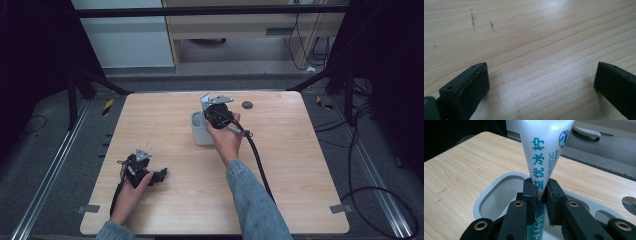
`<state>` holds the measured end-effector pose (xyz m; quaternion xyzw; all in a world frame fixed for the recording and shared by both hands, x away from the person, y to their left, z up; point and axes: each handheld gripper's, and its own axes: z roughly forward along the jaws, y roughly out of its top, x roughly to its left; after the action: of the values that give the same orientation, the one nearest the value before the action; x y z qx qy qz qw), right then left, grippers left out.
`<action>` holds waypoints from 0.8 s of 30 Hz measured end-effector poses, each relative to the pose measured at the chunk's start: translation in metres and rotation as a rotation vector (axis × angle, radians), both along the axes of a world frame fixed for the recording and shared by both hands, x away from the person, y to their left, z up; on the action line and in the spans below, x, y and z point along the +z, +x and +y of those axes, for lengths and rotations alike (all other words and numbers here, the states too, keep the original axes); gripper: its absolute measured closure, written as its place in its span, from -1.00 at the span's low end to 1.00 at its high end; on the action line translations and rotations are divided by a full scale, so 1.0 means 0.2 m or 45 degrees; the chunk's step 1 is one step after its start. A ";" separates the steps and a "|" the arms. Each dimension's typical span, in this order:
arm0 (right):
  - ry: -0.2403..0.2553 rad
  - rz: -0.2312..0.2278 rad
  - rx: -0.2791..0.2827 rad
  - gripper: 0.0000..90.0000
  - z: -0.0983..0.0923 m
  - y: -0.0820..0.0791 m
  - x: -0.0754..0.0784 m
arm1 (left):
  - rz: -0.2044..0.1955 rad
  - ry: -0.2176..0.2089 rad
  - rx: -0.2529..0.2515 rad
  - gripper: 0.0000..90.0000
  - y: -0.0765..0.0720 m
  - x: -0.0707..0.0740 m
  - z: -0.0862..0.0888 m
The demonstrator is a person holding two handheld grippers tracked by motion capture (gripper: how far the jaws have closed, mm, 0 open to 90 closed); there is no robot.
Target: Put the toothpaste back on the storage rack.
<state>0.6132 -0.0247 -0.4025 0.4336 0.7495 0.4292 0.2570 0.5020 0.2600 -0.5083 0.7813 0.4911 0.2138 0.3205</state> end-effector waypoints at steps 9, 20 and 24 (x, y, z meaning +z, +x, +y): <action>-0.004 -0.001 0.009 0.76 0.00 0.00 0.00 | 0.000 0.000 0.000 -1.00 0.00 0.00 0.00; 0.007 0.010 0.014 0.74 0.02 0.01 -0.01 | 0.000 0.000 0.000 -1.00 0.00 0.00 0.00; 0.007 0.010 0.014 0.74 0.02 0.01 -0.01 | 0.000 0.000 0.000 -1.00 0.00 0.00 0.00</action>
<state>0.6152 -0.0212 -0.4035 0.4318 0.7517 0.4309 0.2505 0.5020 0.2601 -0.5083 0.7813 0.4911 0.2138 0.3204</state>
